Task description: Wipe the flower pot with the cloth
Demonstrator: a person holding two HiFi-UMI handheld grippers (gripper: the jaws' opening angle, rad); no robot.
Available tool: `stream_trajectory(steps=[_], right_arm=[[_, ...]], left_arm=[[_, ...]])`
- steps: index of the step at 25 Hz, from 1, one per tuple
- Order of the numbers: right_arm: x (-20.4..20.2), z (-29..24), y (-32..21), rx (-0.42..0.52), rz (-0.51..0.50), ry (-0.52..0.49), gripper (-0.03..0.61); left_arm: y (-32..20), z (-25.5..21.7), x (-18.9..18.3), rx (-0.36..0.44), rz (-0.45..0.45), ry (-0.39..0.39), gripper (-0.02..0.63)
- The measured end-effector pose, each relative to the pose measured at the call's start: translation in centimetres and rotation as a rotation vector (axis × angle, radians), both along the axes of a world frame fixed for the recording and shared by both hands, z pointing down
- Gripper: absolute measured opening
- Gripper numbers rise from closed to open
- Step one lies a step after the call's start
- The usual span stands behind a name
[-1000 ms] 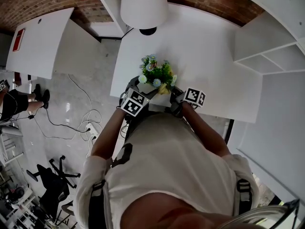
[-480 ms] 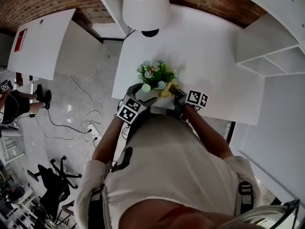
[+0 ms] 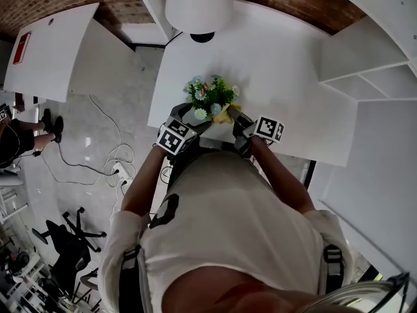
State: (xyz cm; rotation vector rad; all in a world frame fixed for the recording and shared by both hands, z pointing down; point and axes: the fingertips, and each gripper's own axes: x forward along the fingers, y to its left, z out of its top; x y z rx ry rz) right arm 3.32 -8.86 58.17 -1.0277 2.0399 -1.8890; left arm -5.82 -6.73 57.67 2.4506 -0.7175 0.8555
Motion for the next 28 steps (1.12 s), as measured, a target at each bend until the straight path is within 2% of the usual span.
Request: stream_trajectory(steps=[3, 7, 14, 16, 18, 20, 23, 26, 28], right_arm=[[0.0, 0.9, 0.5, -0.021, 0.025, 0.009, 0.132], [0.3, 2.6, 1.4, -0.052, 0.022, 0.074, 0.12], [0.2, 3.9, 1.5, -0.07, -0.026, 0.153, 0.122], [0.0, 4.0, 1.7, -0.068, -0.057, 0.173, 0.127], [-0.1, 4.0, 1.7, -0.07, -0.078, 0.182, 0.129], [0.1, 3.6, 1.6, -0.068, -0.082, 0.177, 0.129], [0.2, 2.3, 1.4, -0.047, -0.08, 0.123, 0.13], [-0.1, 0.2, 1.0, -0.009, -0.076, 0.059, 0.13], [0.0, -0.9, 0.4, 0.014, -0.071, 0.046, 0.13]], left_arm=[[0.7, -0.2, 0.2, -0.007, -0.013, 0.033, 0.349], [1.9, -0.4, 0.4, -0.059, -0.021, 0.049, 0.35], [3.3, -0.9, 1.2, -0.097, 0.049, 0.061, 0.348], [3.4, -0.8, 0.9, -0.093, 0.068, 0.043, 0.348], [3.0, -0.4, -0.2, -0.071, 0.063, -0.006, 0.348], [2.4, -0.2, -1.4, -0.06, 0.051, -0.046, 0.348], [1.0, 0.2, -2.5, -0.043, 0.034, -0.068, 0.348], [-0.1, 0.0, -2.0, -0.006, 0.076, -0.07, 0.348], [-0.8, -0.2, -0.9, 0.003, 0.114, -0.043, 0.35]])
